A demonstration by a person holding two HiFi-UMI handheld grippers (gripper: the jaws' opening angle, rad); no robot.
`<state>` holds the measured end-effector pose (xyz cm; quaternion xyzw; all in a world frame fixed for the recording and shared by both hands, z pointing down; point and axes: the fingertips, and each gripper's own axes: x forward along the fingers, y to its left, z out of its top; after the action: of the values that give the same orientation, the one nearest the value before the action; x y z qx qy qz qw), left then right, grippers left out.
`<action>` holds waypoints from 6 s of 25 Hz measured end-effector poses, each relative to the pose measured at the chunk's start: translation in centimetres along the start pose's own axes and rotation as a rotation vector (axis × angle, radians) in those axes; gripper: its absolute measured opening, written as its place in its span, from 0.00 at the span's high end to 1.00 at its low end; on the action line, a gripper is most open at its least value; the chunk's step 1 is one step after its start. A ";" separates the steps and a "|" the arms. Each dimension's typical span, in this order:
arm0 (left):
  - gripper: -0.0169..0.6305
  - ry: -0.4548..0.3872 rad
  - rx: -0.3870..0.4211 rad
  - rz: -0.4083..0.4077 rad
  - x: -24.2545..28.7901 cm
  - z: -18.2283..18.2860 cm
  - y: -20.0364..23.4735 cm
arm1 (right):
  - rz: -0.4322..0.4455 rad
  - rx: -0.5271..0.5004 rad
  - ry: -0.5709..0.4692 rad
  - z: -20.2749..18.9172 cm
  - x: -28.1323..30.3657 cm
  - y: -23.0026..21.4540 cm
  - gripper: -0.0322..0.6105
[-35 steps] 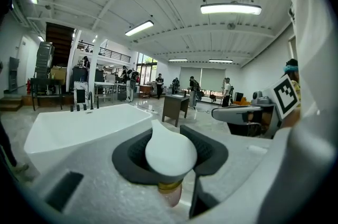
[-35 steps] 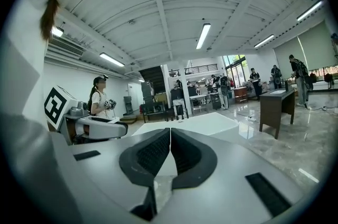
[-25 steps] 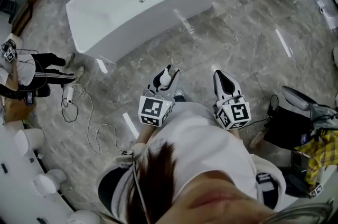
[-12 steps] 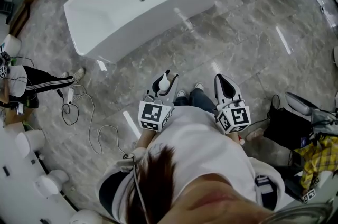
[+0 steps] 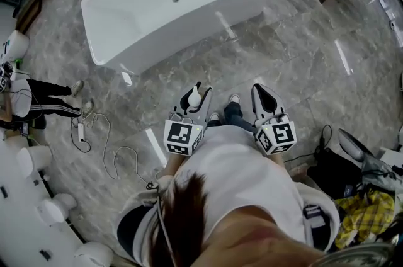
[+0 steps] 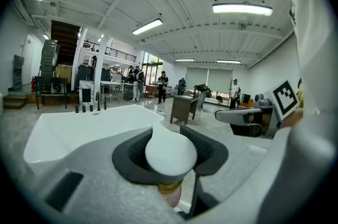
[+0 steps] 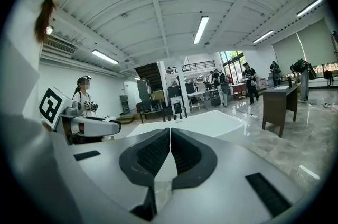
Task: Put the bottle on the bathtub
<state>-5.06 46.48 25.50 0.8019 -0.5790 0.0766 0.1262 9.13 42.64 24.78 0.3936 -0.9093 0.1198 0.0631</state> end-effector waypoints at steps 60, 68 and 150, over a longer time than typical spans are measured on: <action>0.76 -0.026 0.030 0.005 23.5 9.5 13.1 | -0.012 0.011 0.011 8.8 21.9 -15.6 0.93; 0.76 -0.042 0.029 -0.002 24.6 10.3 17.6 | -0.040 0.009 0.003 9.2 25.1 -14.3 0.93; 0.76 -0.094 0.028 0.135 41.7 15.5 22.4 | 0.005 -0.002 -0.001 16.1 36.8 -32.1 0.93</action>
<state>-13.38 -2.60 24.47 0.7653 -0.6360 0.0556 0.0822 7.16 -8.66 22.37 0.3914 -0.9104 0.1186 0.0626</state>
